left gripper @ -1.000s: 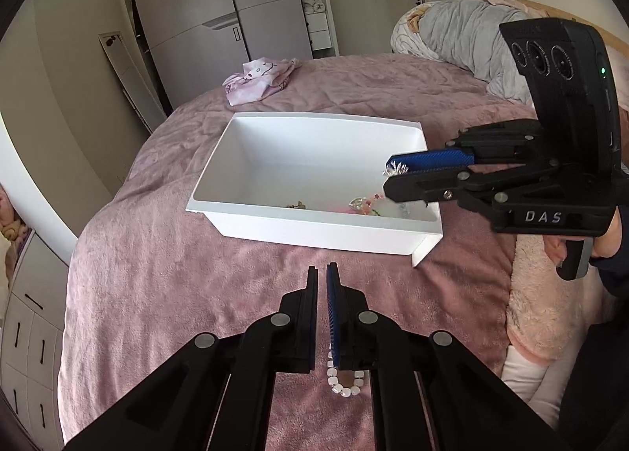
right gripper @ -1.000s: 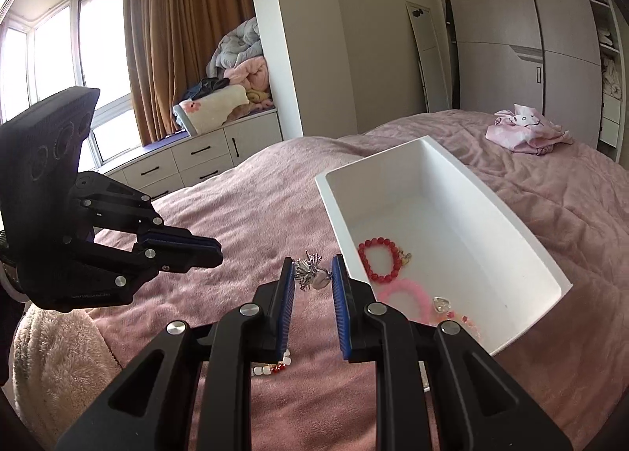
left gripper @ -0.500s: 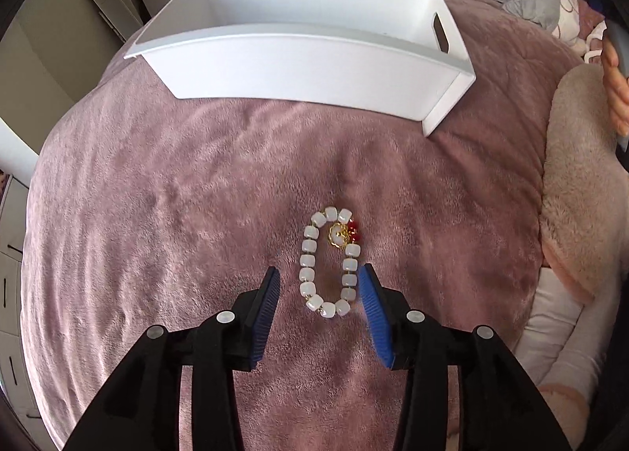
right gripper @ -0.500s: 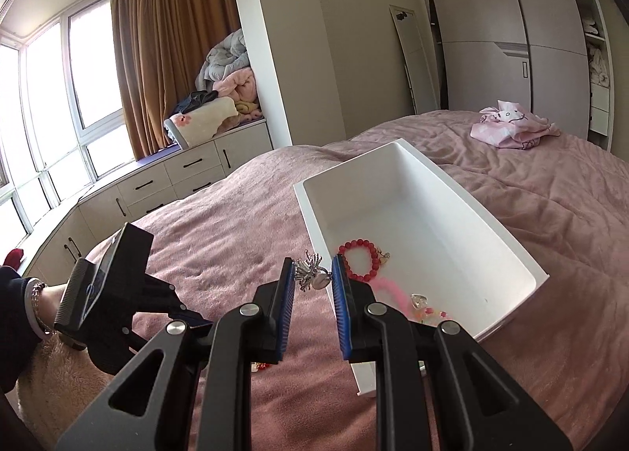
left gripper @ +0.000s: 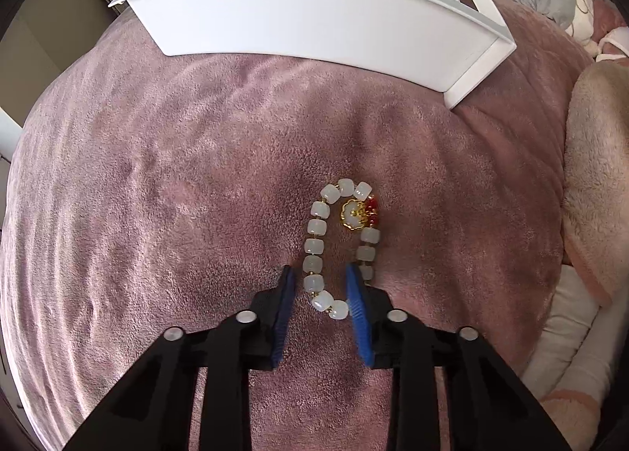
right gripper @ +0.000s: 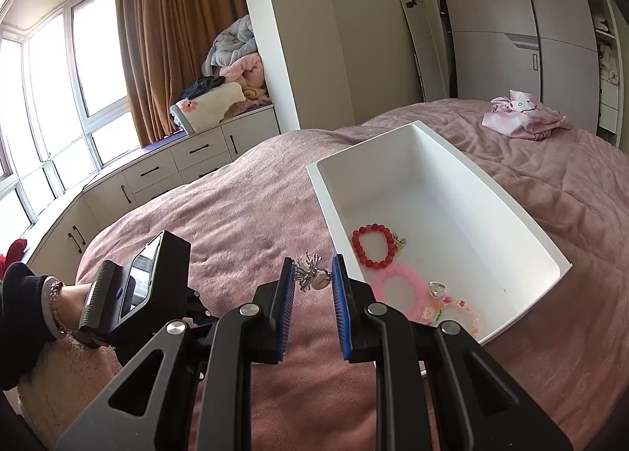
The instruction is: Organize jewelry
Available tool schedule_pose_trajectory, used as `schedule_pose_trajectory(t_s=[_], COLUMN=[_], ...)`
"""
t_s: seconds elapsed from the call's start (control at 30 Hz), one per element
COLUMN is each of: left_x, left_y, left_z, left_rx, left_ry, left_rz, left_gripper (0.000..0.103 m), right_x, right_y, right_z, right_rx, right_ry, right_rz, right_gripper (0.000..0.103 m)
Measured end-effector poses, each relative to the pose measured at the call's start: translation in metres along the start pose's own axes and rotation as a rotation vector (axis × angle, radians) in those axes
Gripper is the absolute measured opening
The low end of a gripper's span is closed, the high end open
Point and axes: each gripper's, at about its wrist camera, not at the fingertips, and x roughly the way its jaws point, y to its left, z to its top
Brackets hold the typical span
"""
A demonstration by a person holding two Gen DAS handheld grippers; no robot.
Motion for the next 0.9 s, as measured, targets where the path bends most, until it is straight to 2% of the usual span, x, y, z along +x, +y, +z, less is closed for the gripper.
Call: schedule_pose_trajectory(t_s=[0.03,0.27,0.5,0.8,0.9], left_x=[0.001,-0.006,-0.041,-0.097,-0.106], left_y=[0.003,0.004,0.001,-0.022,-0.03], left_z=[0.0,-0.002,0.008,0.041,0.057], left_rx=[-0.013,-0.008,-0.02,0.061,0.087], left_ry=[0.003,-0.035,-0.119,-0.208,-0.236], left_rz=[-0.006,-0.014,-0.012,0.048,0.062], left_gripper=[0.017,0.016,0.015,0.015,0.015], right_x=[0.001,0.007,0.003,-0.009,-0.012], right_y=[0.0,-0.002,-0.008,-0.012,-0.015], right_z=[0.0,-0.001,0.001,0.004,0.006], right_rx=[0.001,0.001,0.01,0.021,0.025], right_ry=[0.004,0.016,0.006,-0.024,-0.036], right_rz=[0.002,0.005,-0.006,-0.02,-0.024], right_gripper=[0.02,0.02,0.02,0.02,0.02])
